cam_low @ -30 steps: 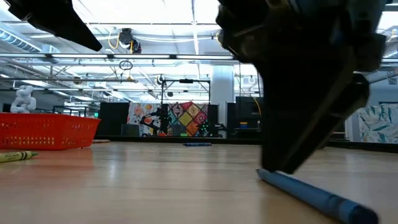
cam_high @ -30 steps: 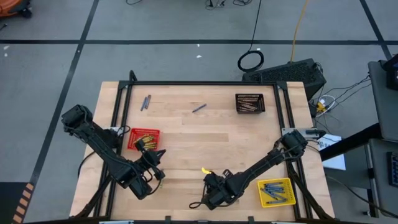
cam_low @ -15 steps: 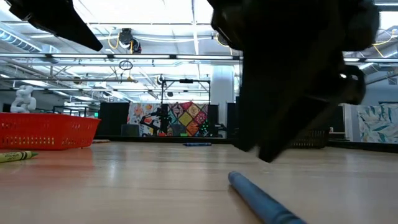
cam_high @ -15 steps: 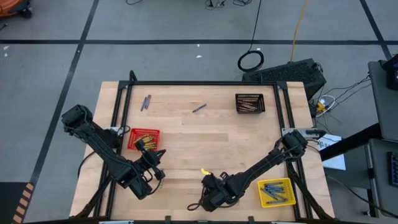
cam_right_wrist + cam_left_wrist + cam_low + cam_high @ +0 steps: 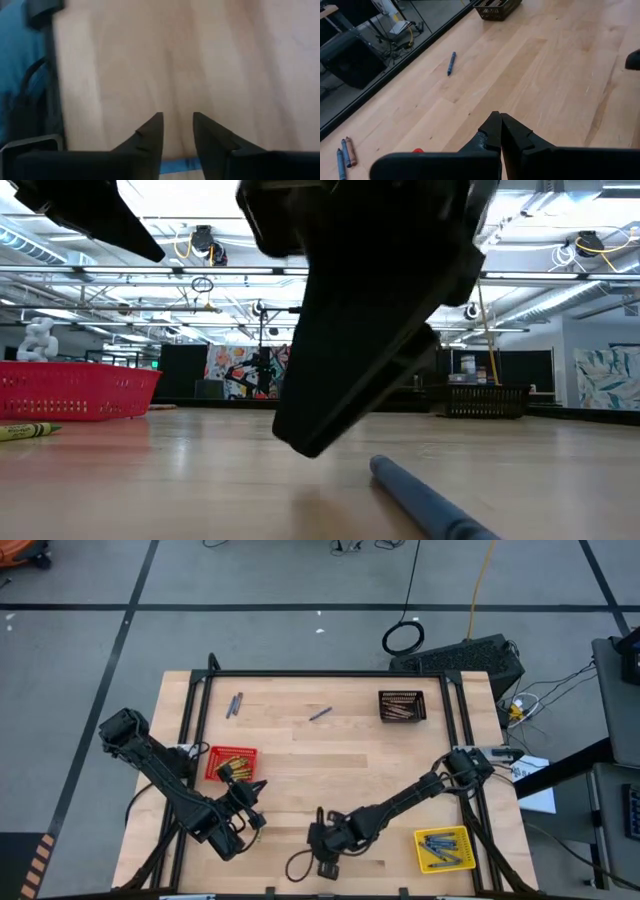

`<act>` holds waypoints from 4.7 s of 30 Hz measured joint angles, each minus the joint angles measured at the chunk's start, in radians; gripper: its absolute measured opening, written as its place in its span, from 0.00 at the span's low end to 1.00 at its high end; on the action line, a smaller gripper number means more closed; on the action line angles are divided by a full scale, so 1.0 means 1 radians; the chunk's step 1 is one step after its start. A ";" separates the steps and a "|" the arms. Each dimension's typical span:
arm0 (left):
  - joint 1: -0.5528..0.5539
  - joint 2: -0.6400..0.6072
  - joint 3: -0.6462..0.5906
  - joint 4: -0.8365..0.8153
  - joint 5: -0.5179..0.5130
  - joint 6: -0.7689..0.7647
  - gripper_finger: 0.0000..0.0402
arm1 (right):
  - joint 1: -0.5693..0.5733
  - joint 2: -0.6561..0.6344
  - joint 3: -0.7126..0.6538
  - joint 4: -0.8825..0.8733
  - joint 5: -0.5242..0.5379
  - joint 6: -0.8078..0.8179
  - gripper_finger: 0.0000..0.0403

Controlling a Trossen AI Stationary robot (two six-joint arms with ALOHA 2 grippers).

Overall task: Sort crayons
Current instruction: Put the blue crayon into the yellow bin, then put the right blue crayon into the yellow bin

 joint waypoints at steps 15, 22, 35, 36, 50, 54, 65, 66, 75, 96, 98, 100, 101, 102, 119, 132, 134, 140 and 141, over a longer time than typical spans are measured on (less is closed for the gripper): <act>0.000 0.000 -0.001 -0.004 0.001 0.000 0.01 | -0.001 -0.038 -0.002 -0.245 -0.060 -0.182 0.01; 0.000 0.000 -0.001 -0.002 0.002 -0.001 0.01 | 0.064 -0.219 0.000 -0.405 0.238 -0.175 0.02; 0.000 0.000 -0.001 0.003 0.002 -0.002 0.01 | 0.277 -0.066 -0.001 -0.200 0.176 -0.401 0.38; 0.000 0.000 -0.001 0.003 0.002 -0.002 0.01 | 0.277 -0.052 -0.001 -0.200 0.180 -0.397 0.40; 0.000 0.000 -0.001 0.007 0.002 -0.002 0.01 | 0.277 -0.001 0.004 -0.440 0.237 -0.287 0.04; 0.000 0.000 -0.001 0.008 0.002 -0.002 0.01 | 0.278 -0.046 -0.004 -0.554 0.267 -0.202 0.02; 0.000 0.000 -0.001 0.010 0.002 -0.002 0.01 | 0.421 -0.342 -0.002 -0.942 0.084 0.224 0.01; 0.000 0.000 -0.001 0.011 0.002 -0.002 0.01 | 0.441 -0.354 -0.002 -0.994 0.057 0.259 0.01; 0.000 0.000 -0.001 0.027 0.002 -0.001 0.01 | 0.563 -0.370 -0.211 -0.994 -0.063 0.418 0.03; 0.105 0.000 -0.001 0.114 -0.088 0.002 0.03 | 0.407 -0.674 -0.453 -0.581 0.907 0.244 0.41; 0.185 0.000 -0.001 0.114 -0.028 0.041 0.07 | 0.342 -0.711 -0.576 -0.393 0.856 0.126 0.39; 0.287 0.000 -0.001 0.120 0.053 0.108 0.12 | 0.269 -0.739 -0.714 -0.137 0.773 -0.004 0.38; 0.341 0.000 -0.001 0.131 0.087 0.160 0.15 | 0.233 -0.744 -0.781 0.007 0.723 -0.078 0.37; 0.395 0.000 -0.001 0.151 0.117 0.218 0.18 | 0.198 -0.747 -0.847 0.161 0.673 -0.150 0.36; 1.117 0.055 -0.208 1.124 0.860 1.083 0.48 | -0.245 -0.626 -1.122 1.030 0.676 -0.686 0.35; 1.215 0.344 -0.206 1.507 1.057 1.153 0.48 | -0.566 -0.579 -1.121 1.154 0.288 -1.001 0.35; 1.229 0.379 -0.183 1.499 1.082 1.153 0.48 | -0.603 -0.584 -1.121 1.152 0.281 -0.980 0.35; 1.252 0.429 -0.164 1.478 1.062 1.153 0.48 | -0.625 -0.654 -1.121 1.162 0.285 -0.903 0.35; 1.252 0.430 -0.163 1.477 1.065 1.153 0.48 | -0.618 -0.675 -1.121 1.159 0.285 -0.888 0.35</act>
